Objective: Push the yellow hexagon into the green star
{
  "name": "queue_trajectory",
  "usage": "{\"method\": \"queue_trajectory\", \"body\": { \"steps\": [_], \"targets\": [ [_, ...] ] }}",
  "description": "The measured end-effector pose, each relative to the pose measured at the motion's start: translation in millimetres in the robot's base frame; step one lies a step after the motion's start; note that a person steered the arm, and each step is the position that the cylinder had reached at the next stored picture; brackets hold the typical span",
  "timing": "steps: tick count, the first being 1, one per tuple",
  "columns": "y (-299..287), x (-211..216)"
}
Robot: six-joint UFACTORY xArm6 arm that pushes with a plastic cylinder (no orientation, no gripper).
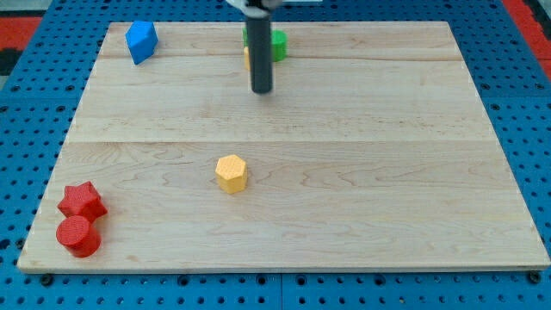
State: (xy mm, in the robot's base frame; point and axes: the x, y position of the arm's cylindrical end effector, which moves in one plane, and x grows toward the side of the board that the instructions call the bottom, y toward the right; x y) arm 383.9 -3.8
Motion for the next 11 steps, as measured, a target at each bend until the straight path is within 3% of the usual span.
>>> {"method": "queue_trajectory", "body": {
  "steps": [2,3,5,7,9,11],
  "targets": [
    [18,166],
    [-20,174],
    [-48,74],
    [-73,122],
    [-85,-34],
    [-101,-9]
  ]
}}
